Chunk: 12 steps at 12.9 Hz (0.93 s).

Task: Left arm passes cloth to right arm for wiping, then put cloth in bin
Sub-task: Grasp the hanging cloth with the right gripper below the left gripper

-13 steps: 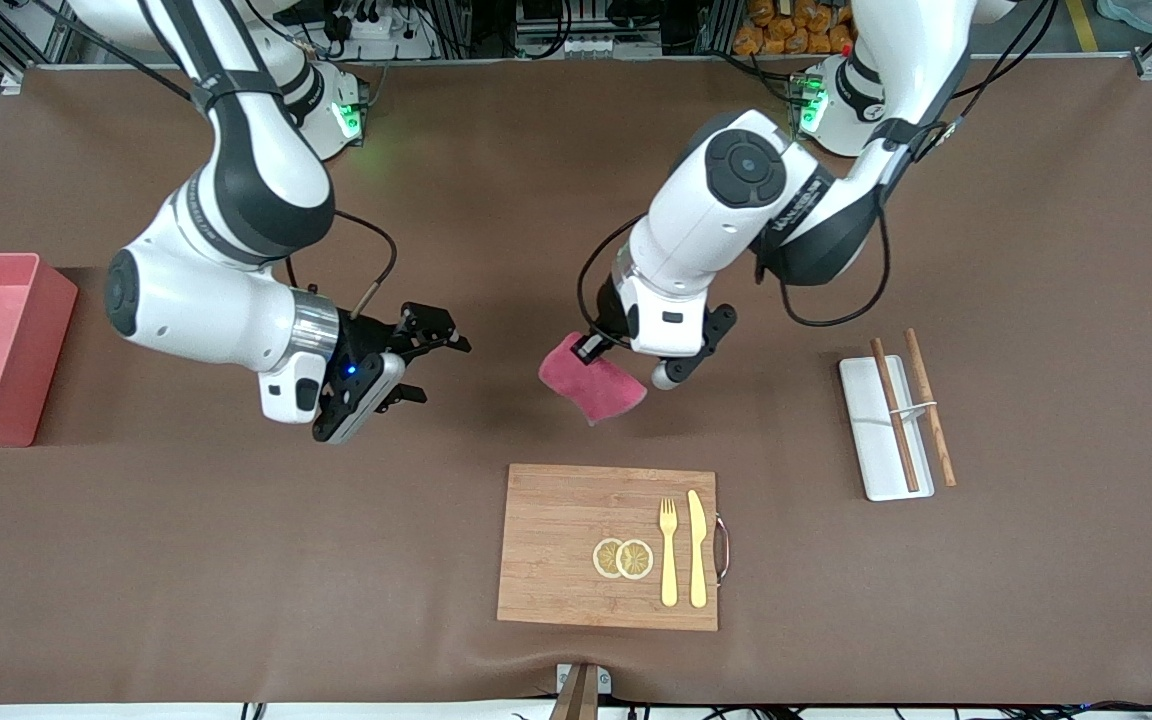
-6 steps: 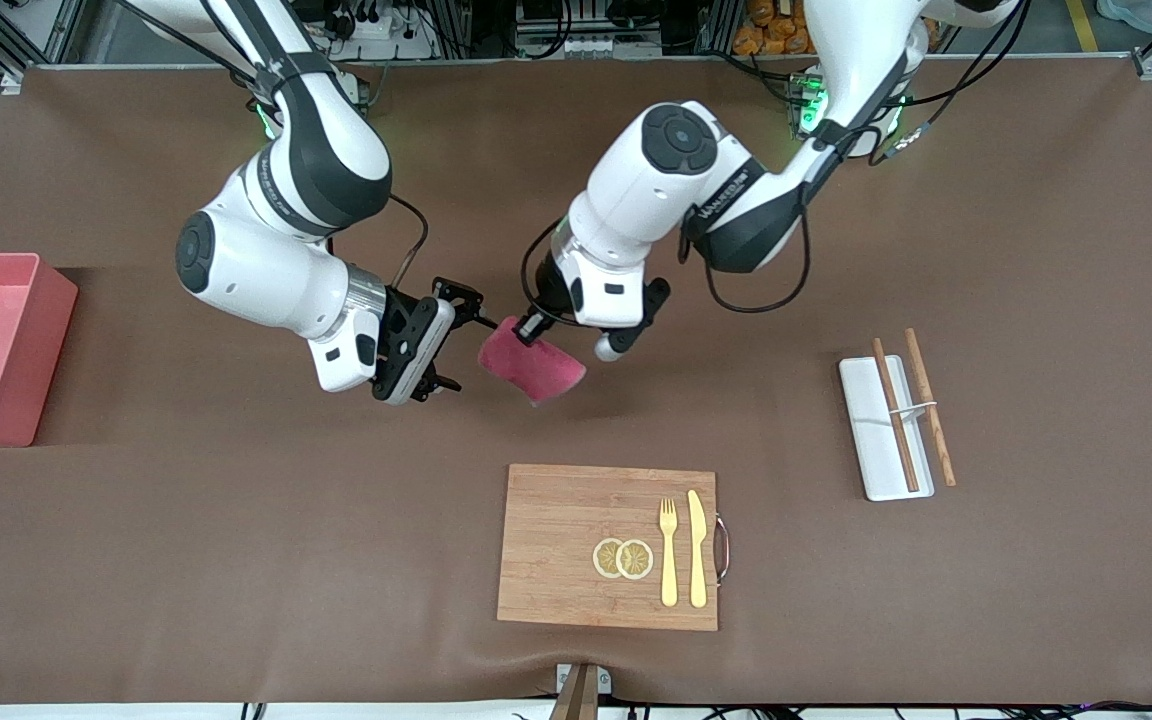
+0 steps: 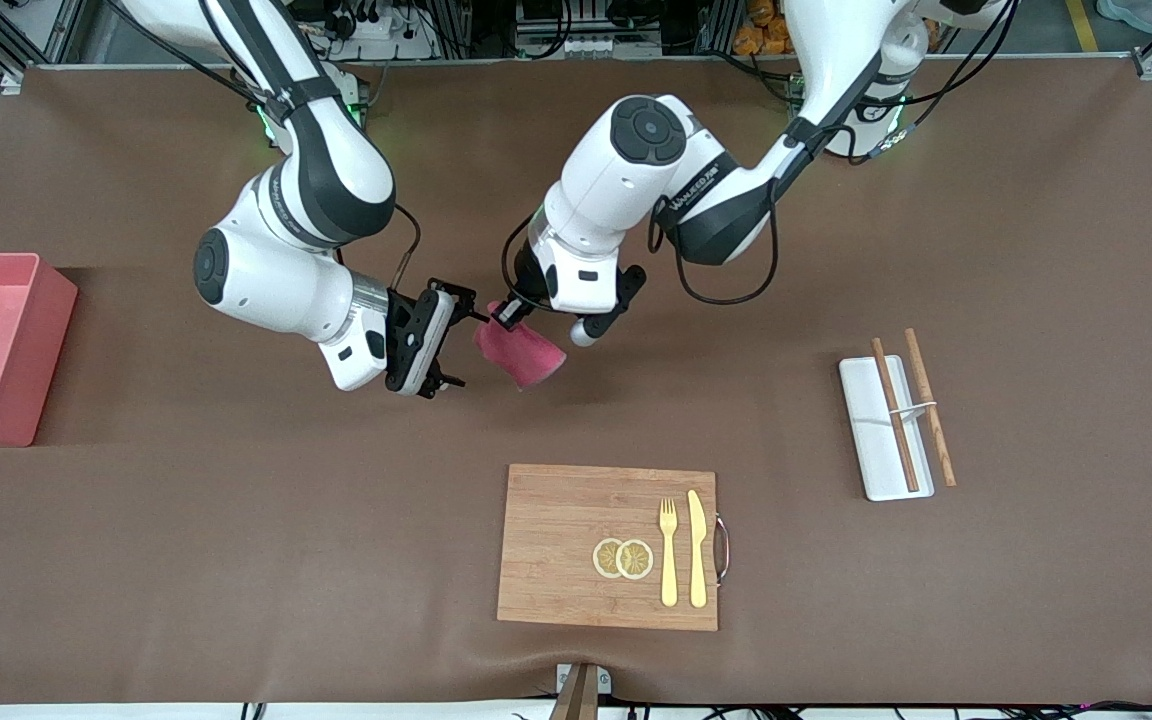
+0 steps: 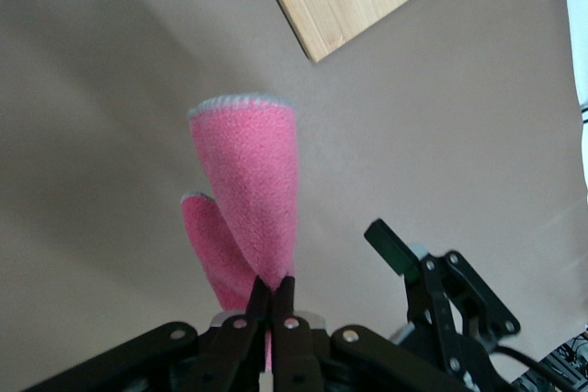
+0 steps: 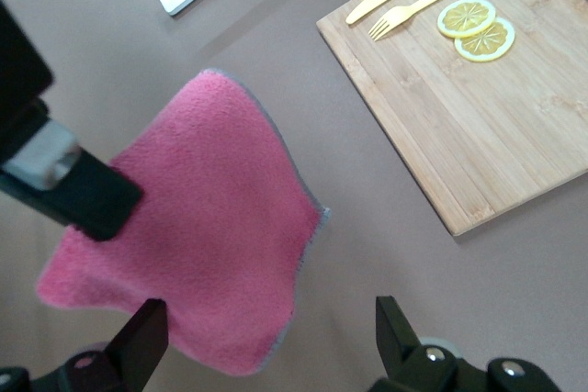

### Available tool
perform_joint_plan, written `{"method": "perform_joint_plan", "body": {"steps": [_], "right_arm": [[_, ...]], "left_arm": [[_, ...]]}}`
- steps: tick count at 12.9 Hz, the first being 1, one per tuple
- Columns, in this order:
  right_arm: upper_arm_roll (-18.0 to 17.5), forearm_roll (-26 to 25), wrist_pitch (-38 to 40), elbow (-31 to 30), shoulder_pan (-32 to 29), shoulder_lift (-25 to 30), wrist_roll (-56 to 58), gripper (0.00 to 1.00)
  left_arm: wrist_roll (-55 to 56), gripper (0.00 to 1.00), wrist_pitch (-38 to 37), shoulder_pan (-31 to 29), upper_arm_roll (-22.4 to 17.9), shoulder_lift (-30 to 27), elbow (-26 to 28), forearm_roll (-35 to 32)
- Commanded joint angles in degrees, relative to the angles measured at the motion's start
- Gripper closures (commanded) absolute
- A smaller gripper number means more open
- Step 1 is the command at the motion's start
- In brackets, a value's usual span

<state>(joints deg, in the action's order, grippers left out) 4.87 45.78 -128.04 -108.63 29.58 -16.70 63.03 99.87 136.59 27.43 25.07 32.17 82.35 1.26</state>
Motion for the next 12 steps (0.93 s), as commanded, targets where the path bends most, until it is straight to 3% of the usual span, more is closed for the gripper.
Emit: {"method": "perform_joint_plan", "body": {"steps": [1, 4, 8, 12], "right_arm": [[0.1, 1.4, 5.1, -2.3, -2.4, 3.1, 1.6, 0.00], [0.2, 1.4, 9.9, -2.4, -3.9, 3.3, 1.3, 0.00], [0.0, 1.5, 5.0, -2.4, -1.2, 3.1, 1.3, 0.00], [0.0, 1.5, 0.6, -2.5, 1.1, 3.0, 1.3, 0.00]], "left_arm": [[1.6, 1.00, 0.2, 0.5, -0.8, 0.3, -1.9, 0.3], [3.1, 1.00, 1.1, 0.5, -1.1, 2.5, -5.1, 0.5], [2.4, 1.00, 7.1, 1.0, -1.2, 5.4, -5.3, 0.4], [2.4, 1.00, 7.2, 1.2, -1.1, 5.1, -5.2, 0.2]]}}
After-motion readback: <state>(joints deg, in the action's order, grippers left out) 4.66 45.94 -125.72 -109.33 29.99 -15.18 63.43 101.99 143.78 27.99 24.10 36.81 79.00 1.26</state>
